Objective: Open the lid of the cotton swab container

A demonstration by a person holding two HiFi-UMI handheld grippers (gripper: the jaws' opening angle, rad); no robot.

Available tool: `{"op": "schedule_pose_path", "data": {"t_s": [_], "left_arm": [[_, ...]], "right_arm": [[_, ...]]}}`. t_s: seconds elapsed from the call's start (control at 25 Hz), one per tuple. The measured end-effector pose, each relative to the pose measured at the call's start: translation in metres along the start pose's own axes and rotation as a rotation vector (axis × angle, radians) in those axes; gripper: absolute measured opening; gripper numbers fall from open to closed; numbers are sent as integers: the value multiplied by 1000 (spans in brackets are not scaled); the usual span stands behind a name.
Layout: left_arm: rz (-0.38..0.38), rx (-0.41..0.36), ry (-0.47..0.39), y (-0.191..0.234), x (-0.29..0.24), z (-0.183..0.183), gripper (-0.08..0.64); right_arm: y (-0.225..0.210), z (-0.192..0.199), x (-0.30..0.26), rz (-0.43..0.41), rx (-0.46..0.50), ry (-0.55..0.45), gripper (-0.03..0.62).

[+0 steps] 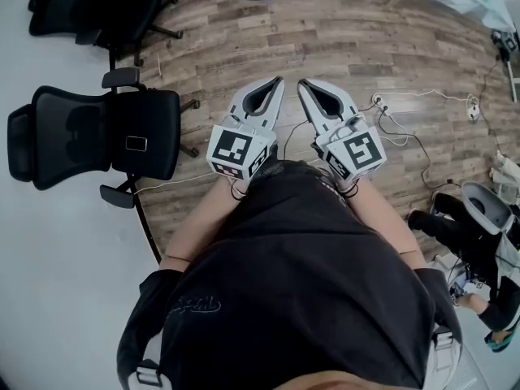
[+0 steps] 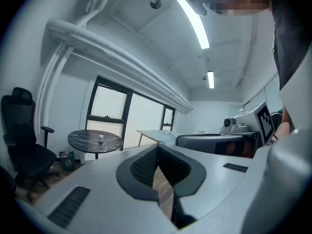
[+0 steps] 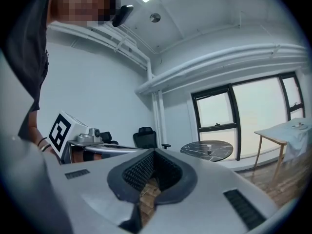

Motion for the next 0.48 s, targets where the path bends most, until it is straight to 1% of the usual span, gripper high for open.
{"op": "schedule_pose_path", "data": {"t_s": [0.2, 0.32, 0.48], "left_arm": [[19, -3, -15, 50, -4, -20, 14], [29, -23, -8, 81, 1, -26, 14], [38, -8, -2, 101, -3, -28, 14]], "right_arm": [[-1, -14, -57, 5, 6, 3, 22], [5, -20, -90, 4, 11, -10, 23], [3, -23, -111, 3, 13, 8, 23]]}}
Point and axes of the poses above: the fingertips, and each gripper's own axes: x backward along the fingers, y to its left, z out of its underside, the point moved 3 cm from there along x, backward along the fingers, and after that the axes turned 2 degrees about -z, right-handed, at the moved point
